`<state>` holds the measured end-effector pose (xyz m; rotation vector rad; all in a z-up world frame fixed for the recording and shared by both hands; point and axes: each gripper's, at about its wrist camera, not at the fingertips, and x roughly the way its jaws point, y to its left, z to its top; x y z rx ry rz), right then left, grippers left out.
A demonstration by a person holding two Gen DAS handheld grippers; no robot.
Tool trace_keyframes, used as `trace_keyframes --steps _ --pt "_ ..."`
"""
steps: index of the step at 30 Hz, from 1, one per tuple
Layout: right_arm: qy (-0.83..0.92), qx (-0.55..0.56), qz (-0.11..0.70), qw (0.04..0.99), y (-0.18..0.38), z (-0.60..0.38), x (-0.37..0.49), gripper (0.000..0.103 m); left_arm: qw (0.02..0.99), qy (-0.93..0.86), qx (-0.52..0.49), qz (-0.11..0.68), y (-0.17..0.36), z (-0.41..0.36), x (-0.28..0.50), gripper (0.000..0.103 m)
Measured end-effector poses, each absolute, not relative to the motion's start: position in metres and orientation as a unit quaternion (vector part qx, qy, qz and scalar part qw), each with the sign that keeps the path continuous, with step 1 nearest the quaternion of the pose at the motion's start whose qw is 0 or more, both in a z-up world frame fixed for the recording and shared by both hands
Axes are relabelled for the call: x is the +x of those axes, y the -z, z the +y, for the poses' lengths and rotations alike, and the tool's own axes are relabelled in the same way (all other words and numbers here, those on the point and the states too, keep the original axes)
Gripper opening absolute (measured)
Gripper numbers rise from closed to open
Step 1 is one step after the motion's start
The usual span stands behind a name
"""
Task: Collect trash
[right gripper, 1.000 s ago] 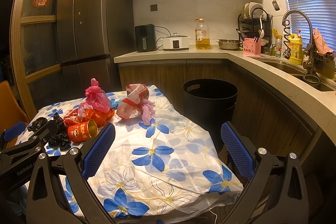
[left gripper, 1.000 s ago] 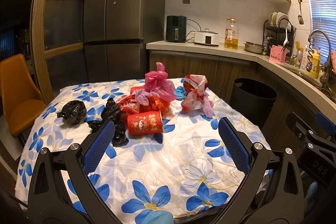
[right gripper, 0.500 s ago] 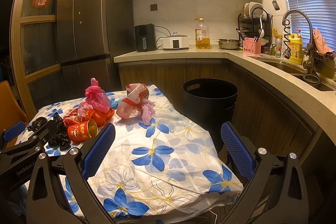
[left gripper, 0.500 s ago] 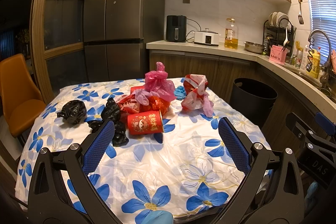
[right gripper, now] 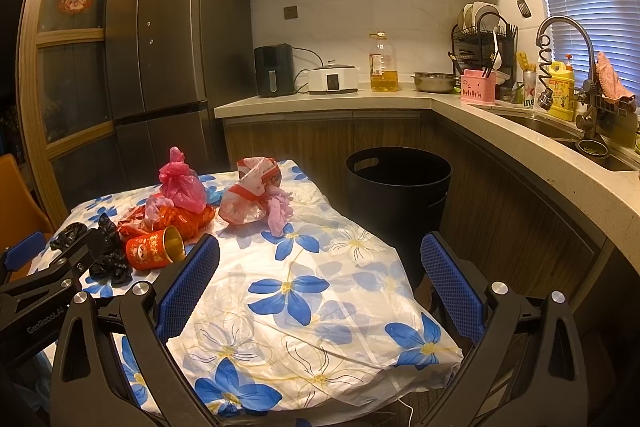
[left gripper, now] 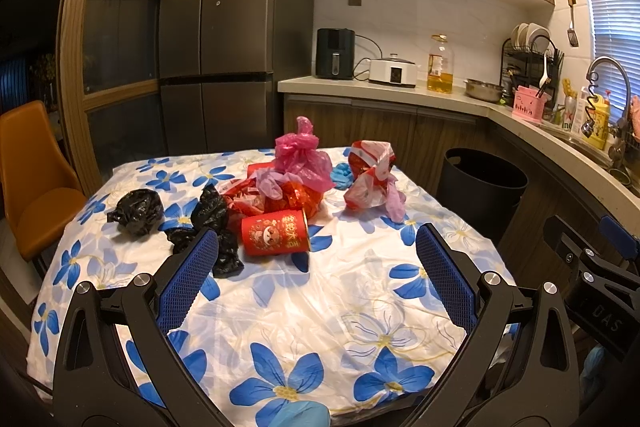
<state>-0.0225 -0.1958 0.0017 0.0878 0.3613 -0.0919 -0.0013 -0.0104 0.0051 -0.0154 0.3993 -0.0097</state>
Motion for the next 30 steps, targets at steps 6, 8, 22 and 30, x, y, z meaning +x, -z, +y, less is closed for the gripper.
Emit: trace_keyframes --steps 6,8,22,30 --pt "0.046 0.046 0.180 0.981 0.000 -0.199 -0.023 0.098 0.980 0.005 -0.010 0.198 -0.004 -0.012 -0.001 0.097" --pt "0.046 0.047 0.181 0.981 0.002 -0.200 -0.022 0.098 0.980 0.005 -0.012 0.196 -0.004 -0.012 -0.001 0.097" --pt "0.018 0.050 0.209 0.976 0.023 -0.197 0.011 0.098 0.973 -0.044 -0.042 0.221 0.021 0.018 0.020 0.097" --pt "-0.031 0.056 0.239 0.969 0.046 -0.181 0.050 0.098 0.963 -0.105 -0.068 0.239 0.048 0.058 0.045 0.097"
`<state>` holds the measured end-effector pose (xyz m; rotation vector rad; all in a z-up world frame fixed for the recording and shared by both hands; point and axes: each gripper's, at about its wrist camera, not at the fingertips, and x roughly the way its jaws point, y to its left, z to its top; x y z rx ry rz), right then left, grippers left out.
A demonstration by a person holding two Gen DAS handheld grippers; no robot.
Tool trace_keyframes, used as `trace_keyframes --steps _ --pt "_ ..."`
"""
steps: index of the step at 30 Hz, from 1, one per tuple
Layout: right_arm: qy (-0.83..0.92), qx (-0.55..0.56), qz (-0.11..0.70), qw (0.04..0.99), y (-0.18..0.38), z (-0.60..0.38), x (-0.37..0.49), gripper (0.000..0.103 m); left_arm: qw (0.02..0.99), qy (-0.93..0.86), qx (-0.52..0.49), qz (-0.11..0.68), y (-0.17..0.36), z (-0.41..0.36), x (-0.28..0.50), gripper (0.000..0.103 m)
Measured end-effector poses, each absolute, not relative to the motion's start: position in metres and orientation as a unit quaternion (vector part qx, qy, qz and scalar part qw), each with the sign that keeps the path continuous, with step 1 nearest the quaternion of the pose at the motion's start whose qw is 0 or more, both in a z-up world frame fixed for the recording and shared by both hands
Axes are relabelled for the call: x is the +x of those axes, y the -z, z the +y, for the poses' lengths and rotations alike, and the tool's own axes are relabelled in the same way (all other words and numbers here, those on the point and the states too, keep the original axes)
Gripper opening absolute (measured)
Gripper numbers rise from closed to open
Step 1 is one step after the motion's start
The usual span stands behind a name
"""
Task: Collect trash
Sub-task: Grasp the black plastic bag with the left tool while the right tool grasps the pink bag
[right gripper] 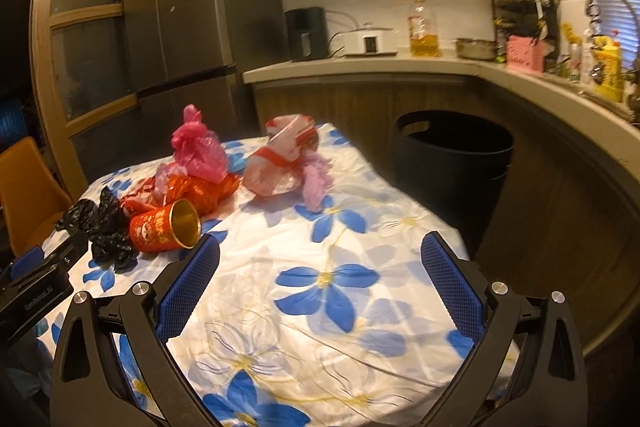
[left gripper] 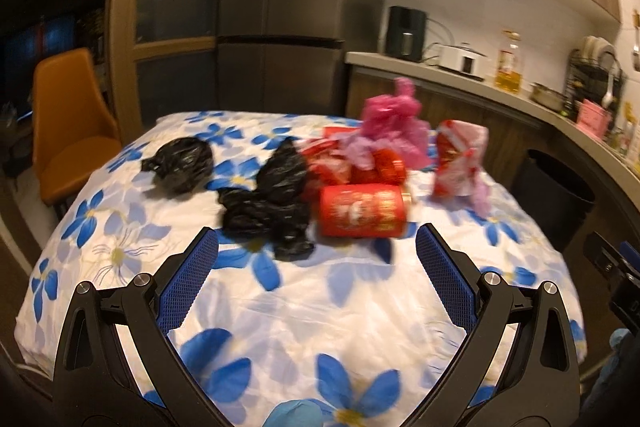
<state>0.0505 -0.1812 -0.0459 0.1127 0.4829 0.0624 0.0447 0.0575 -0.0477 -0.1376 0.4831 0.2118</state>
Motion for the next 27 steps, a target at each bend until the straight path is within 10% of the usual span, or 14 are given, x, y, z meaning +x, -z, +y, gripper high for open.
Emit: trace_keyframes --steps 18,27 --pt "-0.135 0.038 0.280 0.950 0.082 -0.126 0.121 0.098 0.949 -0.176 -0.098 0.244 0.082 0.121 0.118 0.095" --pt "-0.155 0.046 0.280 0.946 0.082 -0.112 0.149 0.094 0.927 -0.155 -0.122 0.318 0.105 0.134 0.147 0.061"
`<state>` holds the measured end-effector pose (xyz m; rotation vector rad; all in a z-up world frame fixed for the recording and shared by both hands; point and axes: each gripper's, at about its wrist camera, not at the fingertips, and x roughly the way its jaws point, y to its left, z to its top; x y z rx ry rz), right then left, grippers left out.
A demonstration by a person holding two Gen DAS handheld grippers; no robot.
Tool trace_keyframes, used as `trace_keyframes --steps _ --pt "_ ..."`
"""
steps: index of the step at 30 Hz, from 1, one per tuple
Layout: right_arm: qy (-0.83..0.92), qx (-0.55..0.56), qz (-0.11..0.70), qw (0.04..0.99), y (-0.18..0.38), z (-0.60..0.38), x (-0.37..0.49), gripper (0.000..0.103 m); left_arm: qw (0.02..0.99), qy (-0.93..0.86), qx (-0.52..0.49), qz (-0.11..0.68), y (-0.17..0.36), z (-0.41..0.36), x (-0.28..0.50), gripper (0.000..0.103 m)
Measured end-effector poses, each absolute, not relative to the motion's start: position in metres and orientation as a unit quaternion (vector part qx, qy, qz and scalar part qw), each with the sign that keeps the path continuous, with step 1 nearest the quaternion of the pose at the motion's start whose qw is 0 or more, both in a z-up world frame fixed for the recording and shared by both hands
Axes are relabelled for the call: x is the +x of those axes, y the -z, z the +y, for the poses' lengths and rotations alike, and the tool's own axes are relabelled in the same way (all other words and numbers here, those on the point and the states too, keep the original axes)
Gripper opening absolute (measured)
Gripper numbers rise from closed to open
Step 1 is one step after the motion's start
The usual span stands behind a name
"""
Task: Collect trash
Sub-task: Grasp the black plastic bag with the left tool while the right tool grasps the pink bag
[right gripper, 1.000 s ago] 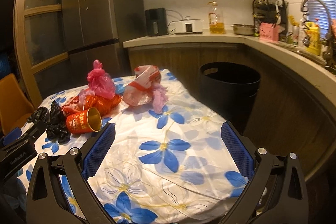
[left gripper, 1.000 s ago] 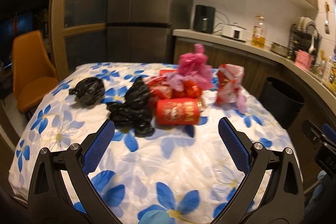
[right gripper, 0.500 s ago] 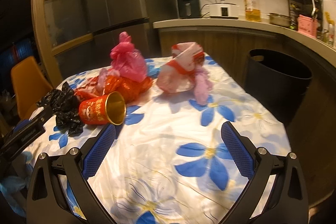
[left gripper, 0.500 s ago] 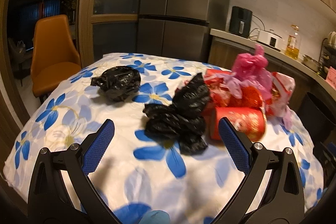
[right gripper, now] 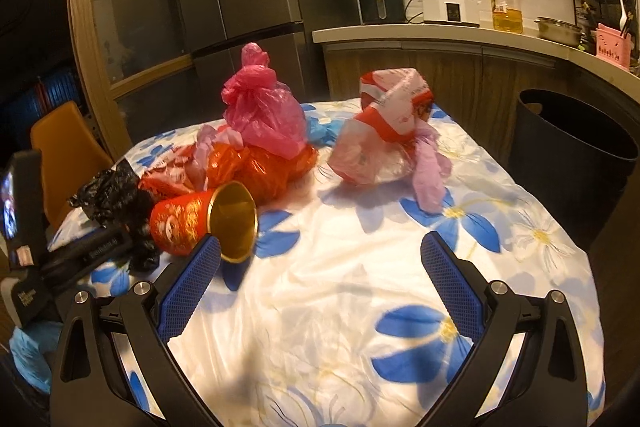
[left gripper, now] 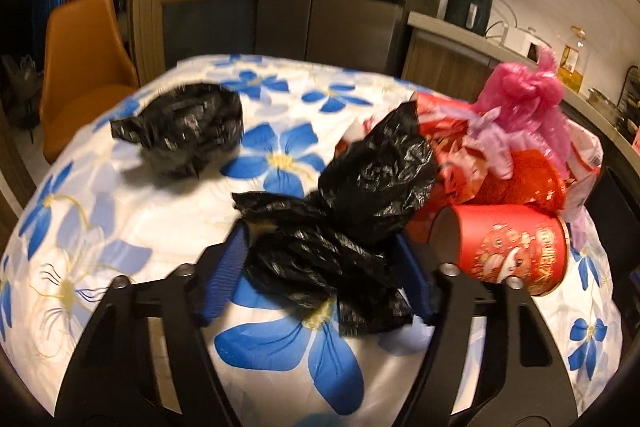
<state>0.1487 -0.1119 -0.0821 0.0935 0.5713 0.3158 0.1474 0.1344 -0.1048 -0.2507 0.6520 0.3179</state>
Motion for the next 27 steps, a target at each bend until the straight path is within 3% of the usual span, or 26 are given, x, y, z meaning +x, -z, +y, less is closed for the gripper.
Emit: trace_keyframes --steps 4,5,11,22,24,27 --pt "-0.176 0.057 0.273 0.944 0.076 -0.101 0.163 0.089 0.926 -0.135 -0.126 0.328 0.109 0.133 0.150 0.044" --pt "-0.181 0.057 0.269 0.944 0.074 -0.098 0.167 0.083 0.927 -0.133 -0.125 0.328 0.110 0.132 0.150 0.039" --pt "-0.209 0.049 0.253 0.943 0.062 -0.075 0.192 0.068 0.929 -0.120 -0.139 0.323 0.109 0.135 0.142 0.027" --pt "-0.218 0.087 0.216 0.948 0.042 -0.066 0.259 0.068 0.932 -0.129 -0.162 0.297 0.094 0.143 0.114 0.021" --pt "-0.226 0.077 0.224 0.945 0.047 -0.059 0.267 0.064 0.934 -0.131 -0.162 0.290 0.089 0.145 0.111 0.021" --pt "-0.236 0.070 0.242 0.939 0.055 -0.053 0.272 0.043 0.937 -0.131 -0.164 0.280 0.082 0.145 0.108 0.021"
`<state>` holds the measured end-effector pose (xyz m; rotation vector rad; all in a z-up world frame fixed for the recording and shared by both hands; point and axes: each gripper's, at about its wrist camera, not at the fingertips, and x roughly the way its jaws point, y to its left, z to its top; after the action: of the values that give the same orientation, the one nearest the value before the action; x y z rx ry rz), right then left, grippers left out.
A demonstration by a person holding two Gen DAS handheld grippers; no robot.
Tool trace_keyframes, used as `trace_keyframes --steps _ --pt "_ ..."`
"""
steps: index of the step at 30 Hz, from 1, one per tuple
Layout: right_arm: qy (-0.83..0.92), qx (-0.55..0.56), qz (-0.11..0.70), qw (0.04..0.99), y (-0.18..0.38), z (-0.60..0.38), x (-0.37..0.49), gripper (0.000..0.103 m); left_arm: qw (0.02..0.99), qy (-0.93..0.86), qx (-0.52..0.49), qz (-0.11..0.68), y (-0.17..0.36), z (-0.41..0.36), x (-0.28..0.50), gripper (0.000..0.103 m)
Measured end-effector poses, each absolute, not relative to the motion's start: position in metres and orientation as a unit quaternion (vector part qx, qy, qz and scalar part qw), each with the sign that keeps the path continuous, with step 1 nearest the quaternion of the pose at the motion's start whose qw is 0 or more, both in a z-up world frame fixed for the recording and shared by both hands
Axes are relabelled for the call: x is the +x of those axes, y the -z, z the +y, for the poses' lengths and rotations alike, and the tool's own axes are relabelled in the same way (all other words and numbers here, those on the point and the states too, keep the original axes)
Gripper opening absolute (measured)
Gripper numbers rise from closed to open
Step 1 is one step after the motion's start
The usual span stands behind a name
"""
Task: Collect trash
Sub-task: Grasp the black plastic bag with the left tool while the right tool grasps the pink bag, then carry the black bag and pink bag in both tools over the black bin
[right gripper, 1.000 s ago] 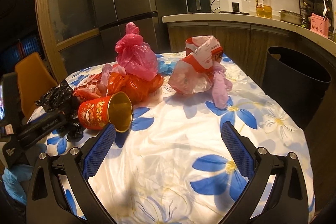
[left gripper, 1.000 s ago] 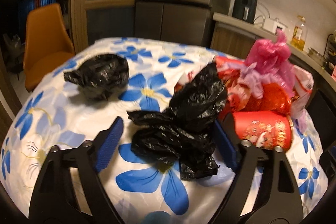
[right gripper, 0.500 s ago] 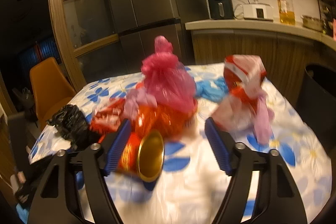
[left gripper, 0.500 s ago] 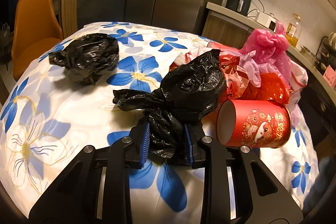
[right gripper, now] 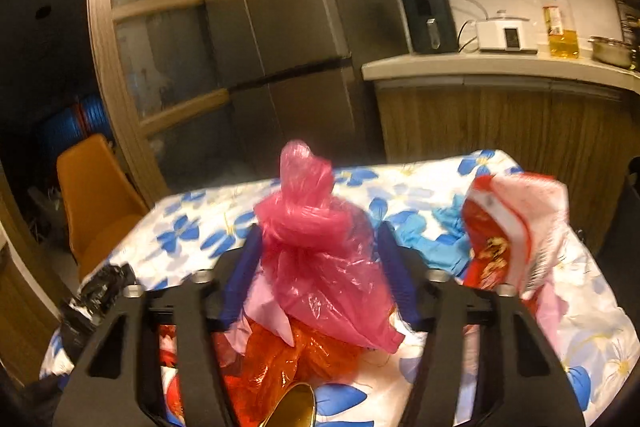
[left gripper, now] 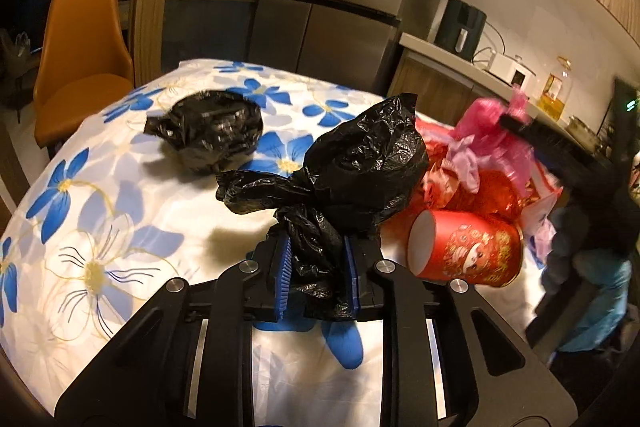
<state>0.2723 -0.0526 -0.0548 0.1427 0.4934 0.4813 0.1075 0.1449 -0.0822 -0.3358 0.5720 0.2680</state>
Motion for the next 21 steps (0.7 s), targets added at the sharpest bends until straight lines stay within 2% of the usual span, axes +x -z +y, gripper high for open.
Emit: trace_keyframes --steps 1,2,4,7,21 --pt "-0.237 0.065 0.242 0.939 0.056 -0.051 0.272 0.031 0.937 -0.133 -0.163 0.278 0.081 0.144 0.106 0.021" --pt "-0.237 0.060 0.240 0.940 0.056 -0.050 0.268 0.024 0.938 -0.136 -0.160 0.276 0.080 0.143 0.106 0.021" --pt "-0.242 0.054 0.225 0.942 0.054 -0.052 0.262 0.013 0.939 -0.138 -0.157 0.274 0.078 0.142 0.107 0.021" --pt "-0.242 0.054 0.199 0.948 0.042 -0.058 0.251 0.007 0.940 -0.136 -0.155 0.272 0.074 0.138 0.109 0.021" --pt "-0.242 0.086 0.136 0.957 0.001 -0.117 0.179 0.006 0.957 -0.122 -0.135 0.228 0.037 0.105 0.092 0.019"
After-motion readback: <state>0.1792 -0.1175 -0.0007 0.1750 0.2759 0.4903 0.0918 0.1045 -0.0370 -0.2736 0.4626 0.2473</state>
